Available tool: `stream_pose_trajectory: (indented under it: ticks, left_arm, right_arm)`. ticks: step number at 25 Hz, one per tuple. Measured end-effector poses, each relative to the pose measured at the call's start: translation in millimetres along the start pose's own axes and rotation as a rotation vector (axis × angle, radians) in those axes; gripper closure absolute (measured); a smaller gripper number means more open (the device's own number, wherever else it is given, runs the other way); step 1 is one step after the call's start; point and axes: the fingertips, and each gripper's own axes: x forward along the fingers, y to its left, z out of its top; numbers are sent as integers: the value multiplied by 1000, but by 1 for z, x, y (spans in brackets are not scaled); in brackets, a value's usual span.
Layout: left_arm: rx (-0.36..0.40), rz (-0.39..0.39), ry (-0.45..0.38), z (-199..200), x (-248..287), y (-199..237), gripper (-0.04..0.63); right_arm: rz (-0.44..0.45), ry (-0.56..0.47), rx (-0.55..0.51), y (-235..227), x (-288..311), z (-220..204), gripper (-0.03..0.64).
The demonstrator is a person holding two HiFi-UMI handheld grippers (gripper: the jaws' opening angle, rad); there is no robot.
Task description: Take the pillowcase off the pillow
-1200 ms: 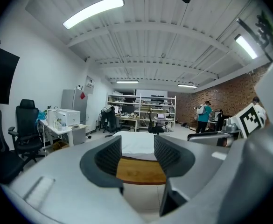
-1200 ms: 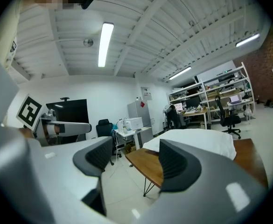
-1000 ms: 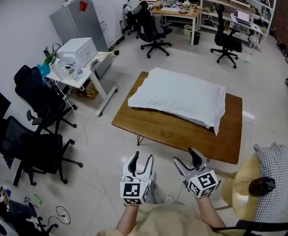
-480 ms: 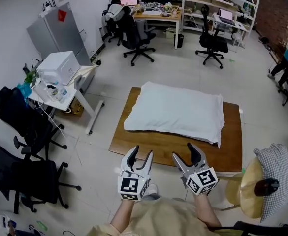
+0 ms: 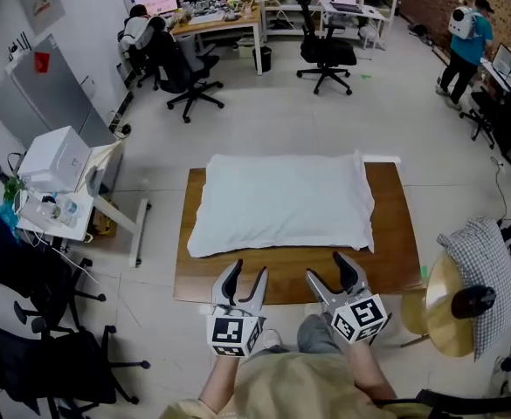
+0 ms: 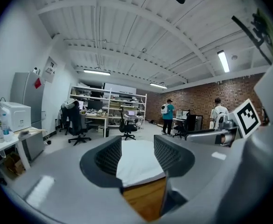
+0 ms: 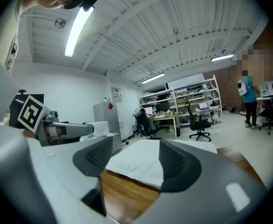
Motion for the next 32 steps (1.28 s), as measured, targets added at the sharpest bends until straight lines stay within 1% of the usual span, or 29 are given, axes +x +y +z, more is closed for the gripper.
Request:
stream_pose_trajectory:
  ticks: [1, 3, 7, 11, 13, 17, 19, 23, 25, 28, 30, 32]
  left_arm:
    - [0, -10, -4, 2, 6, 7, 376]
    - [9, -24, -3, 8, 29, 0, 376]
    - [20, -31, 12, 3, 77, -42, 376]
    - [52, -31, -8, -5, 126, -72, 376]
    - [62, -32, -9, -3, 157, -85, 376]
    - [106, -53, 2, -4, 210, -126, 376]
    - [136, -59, 11, -11, 228, -133, 376]
    - [120, -63, 40, -26, 251, -118, 376]
    - [121, -69, 72, -36, 262, -110, 376]
    - [133, -99, 165, -53, 280, -105, 376]
    - [139, -161, 238, -72, 295, -103, 376]
    - [141, -260, 343, -104, 315, -101, 373]
  right_arm:
    - [-10, 4, 1, 0, 7, -1, 316]
    - [-15, 9, 3, -19, 11, 5, 316]
    - [-13, -2, -4, -82, 0, 15, 316]
    - [-20, -64, -17, -147, -3, 29, 316]
    - [-26, -75, -25, -181, -1, 38, 316]
    - [-46, -68, 10, -248, -8, 38, 316]
    - [-41, -60, 30, -266, -3, 29, 316]
    - [-30, -64, 35, -274, 18, 25, 316]
    - [-41, -66, 31, -280, 26, 25, 316]
    - [-83, -67, 44, -289, 26, 30, 316]
    - [-116, -69, 34, -288, 26, 33, 317]
    - [-163, -63, 29, -289, 30, 33, 316]
